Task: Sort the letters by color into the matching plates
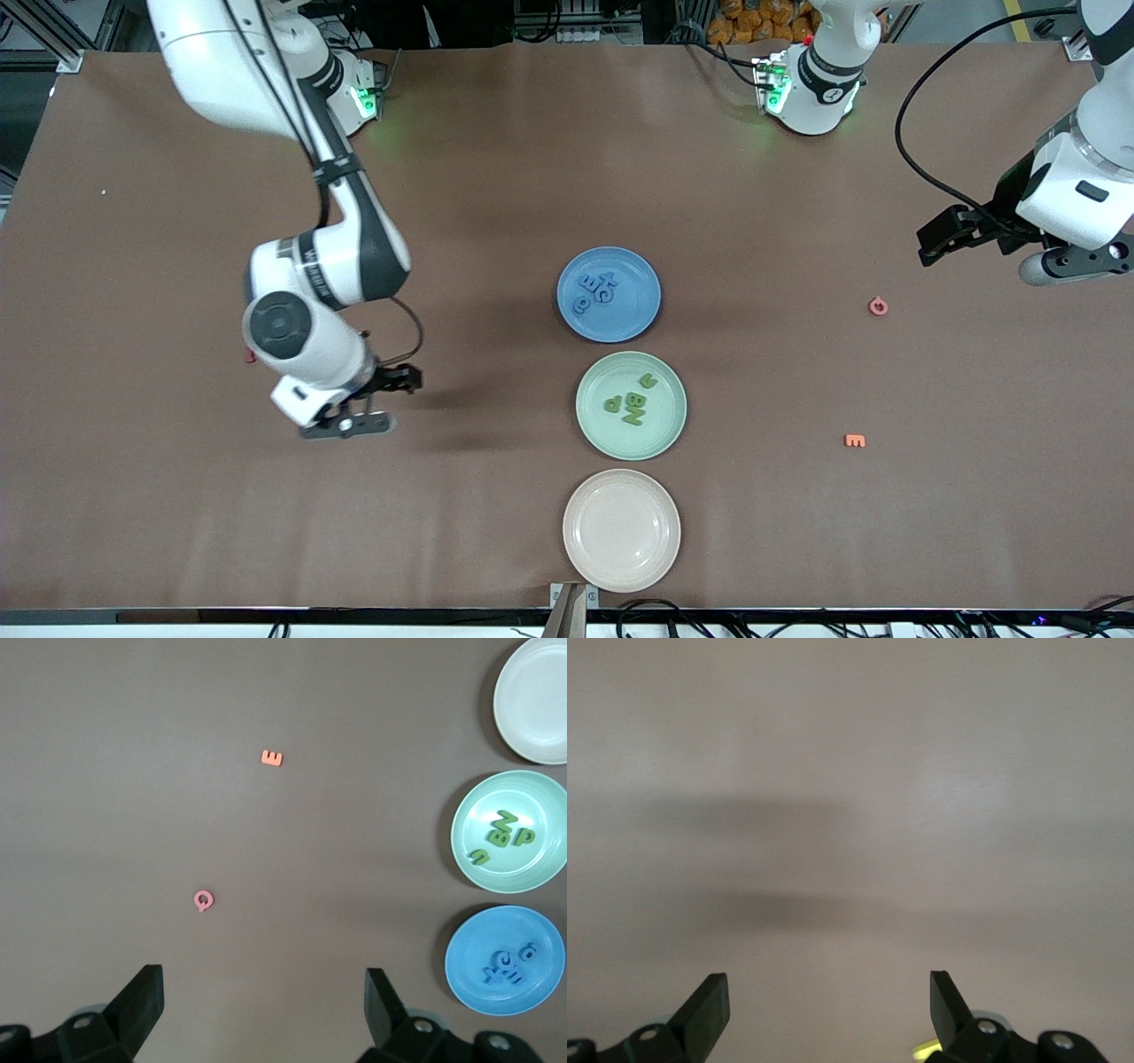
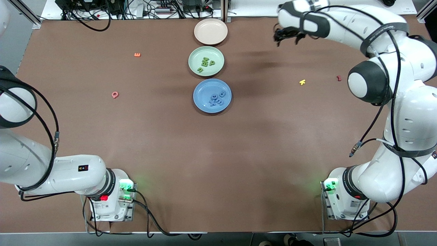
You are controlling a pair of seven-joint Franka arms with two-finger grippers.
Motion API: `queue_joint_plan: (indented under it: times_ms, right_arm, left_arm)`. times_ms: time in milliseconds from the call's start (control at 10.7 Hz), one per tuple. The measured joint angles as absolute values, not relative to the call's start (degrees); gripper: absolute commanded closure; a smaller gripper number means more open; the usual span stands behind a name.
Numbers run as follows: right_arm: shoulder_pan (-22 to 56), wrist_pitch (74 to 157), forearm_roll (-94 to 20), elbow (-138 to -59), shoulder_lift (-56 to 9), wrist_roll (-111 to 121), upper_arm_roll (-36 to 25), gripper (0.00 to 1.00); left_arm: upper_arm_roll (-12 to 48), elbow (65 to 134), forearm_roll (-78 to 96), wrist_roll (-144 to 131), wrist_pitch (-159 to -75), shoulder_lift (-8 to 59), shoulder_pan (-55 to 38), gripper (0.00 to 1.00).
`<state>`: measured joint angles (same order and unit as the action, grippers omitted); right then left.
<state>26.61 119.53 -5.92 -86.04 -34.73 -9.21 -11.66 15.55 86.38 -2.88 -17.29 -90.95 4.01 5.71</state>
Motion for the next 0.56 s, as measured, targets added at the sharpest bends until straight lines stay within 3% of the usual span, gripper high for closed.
queue_joint_plan:
  times_ms: [563]
  right_arm:
    - [15.7,119.3,-5.9,-84.3,-33.8,2.0,-17.4,0.0]
  left_arm:
    - [14.9,85.4,1.3,-16.5,-95.8,5.2,6.1,0.0]
